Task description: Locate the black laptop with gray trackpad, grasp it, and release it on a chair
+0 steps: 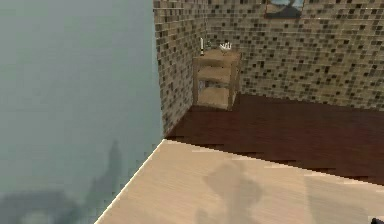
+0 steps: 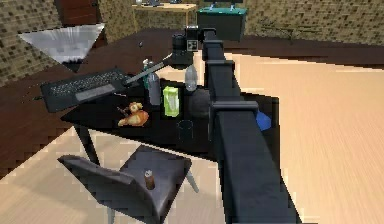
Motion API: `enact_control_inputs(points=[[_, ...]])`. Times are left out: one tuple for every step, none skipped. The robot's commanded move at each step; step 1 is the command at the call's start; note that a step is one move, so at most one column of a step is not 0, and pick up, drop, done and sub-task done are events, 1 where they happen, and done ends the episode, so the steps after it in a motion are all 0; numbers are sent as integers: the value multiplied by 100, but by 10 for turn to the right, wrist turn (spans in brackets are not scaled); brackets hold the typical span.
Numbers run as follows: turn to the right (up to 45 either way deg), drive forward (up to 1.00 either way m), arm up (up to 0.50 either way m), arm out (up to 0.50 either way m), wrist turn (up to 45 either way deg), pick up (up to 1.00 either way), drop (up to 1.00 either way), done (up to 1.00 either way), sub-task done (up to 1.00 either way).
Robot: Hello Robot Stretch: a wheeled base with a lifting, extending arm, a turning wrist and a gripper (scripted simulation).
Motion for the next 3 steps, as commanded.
enact_control_inputs(points=[[0,0,-34,0,0,0,0,0,0],[0,0,-50,0,0,0,0,0,0],[0,0,0,0,0,0,100,0,0]])
